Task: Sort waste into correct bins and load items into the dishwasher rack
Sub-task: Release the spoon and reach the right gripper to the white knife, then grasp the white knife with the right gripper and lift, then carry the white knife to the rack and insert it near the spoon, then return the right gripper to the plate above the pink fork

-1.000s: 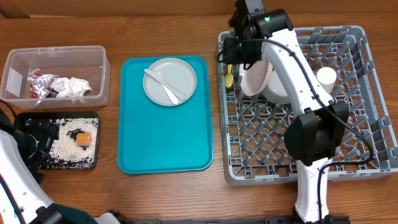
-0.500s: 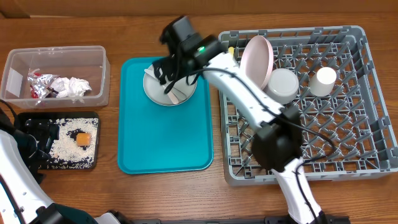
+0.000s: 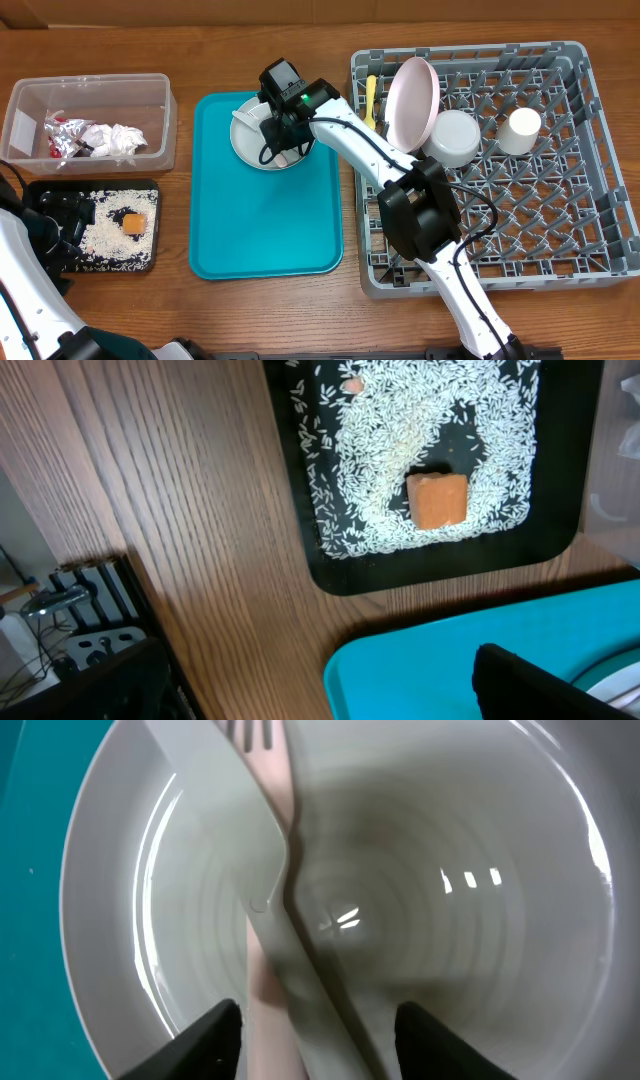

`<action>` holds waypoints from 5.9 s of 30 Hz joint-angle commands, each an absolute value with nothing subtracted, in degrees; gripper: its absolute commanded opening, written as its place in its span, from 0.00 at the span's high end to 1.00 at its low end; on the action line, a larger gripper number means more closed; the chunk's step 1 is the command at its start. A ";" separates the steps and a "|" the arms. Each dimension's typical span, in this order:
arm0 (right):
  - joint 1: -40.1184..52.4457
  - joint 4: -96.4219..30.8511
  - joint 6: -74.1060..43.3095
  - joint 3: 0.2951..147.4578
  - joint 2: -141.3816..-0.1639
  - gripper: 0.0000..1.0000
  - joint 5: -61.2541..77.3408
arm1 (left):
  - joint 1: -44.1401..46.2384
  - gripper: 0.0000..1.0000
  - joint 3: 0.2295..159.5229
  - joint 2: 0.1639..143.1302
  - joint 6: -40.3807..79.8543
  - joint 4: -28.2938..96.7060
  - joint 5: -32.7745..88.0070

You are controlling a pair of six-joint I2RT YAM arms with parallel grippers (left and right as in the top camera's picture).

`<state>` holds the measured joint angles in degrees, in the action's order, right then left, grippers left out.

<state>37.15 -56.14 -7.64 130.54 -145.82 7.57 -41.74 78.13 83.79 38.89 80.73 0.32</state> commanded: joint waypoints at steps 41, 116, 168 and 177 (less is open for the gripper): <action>37.17 -53.82 -9.43 128.38 -146.06 0.96 7.97 | -41.80 0.00 77.93 83.13 39.42 80.51 -0.45; 22.26 -63.70 -11.97 111.24 -123.42 0.77 -5.23 | -41.80 0.00 77.93 83.13 39.42 80.51 -0.45; 33.08 -64.88 -7.20 126.21 -115.92 0.00 10.57 | -41.82 0.00 77.93 83.13 39.42 80.51 -0.45; 36.56 -55.55 -7.20 119.42 -117.91 0.00 9.93 | -41.82 0.00 77.93 83.13 39.42 80.51 -0.45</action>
<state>36.36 -57.56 -7.88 122.15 -117.49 10.11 -41.74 78.13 83.79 38.89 80.53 0.32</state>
